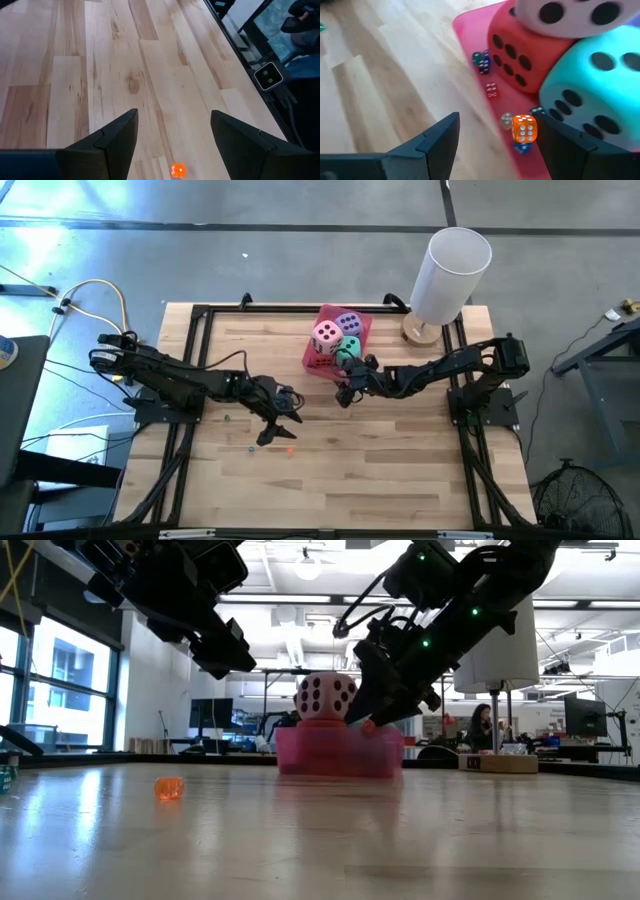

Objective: Pick & Place Dice
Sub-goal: Put the right small orange dice into the bin

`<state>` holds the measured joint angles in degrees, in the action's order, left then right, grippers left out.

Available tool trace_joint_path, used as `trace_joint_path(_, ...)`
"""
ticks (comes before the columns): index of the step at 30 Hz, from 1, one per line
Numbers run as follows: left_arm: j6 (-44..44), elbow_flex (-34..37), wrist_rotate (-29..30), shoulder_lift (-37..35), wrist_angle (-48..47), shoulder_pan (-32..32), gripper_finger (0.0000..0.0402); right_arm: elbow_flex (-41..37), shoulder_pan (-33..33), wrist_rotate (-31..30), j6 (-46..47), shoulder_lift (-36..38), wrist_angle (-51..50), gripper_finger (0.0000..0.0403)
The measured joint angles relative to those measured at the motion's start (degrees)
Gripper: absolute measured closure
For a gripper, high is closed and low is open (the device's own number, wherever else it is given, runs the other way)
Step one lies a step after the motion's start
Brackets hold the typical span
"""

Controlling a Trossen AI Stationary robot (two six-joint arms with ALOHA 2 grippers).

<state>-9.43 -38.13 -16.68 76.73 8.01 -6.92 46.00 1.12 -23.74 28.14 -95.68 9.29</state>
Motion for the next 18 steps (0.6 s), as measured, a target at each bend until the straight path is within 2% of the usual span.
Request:
trace_joint_path(3,-0.01,0.00,-0.01,0.00,0.00,0.00,0.0159,0.00,-0.06,-1.89,0.11,0.08,-0.02,0.0161)
trace_joint_path(6,-0.02,0.00,-0.01,0.00,0.00,0.00,0.0159,0.00,-0.02,-2.08,0.21,0.57,0.07,0.0178)
trace_joint_path(9,0.00,0.00,-0.01,0.00,0.00,0.00,0.0159,0.00,-0.02,-2.07,0.57,0.61,-0.91,0.0224)
trace_joint_path(14,-0.01,0.00,-0.01,0.00,0.00,0.00,0.0159,0.02,0.03,-3.21,1.49,0.61,-3.37,0.0358)
trace_joint_path(15,0.00,0.00,-0.01,0.00,0.00,0.00,0.0159,0.02,0.00,-3.36,1.29,0.61,-3.66,0.0369)
trace_joint_path(18,0.00,0.00,-0.01,0.00,0.00,0.00,0.0159,0.02,0.01,-3.44,1.19,0.61,-3.87,0.0369)
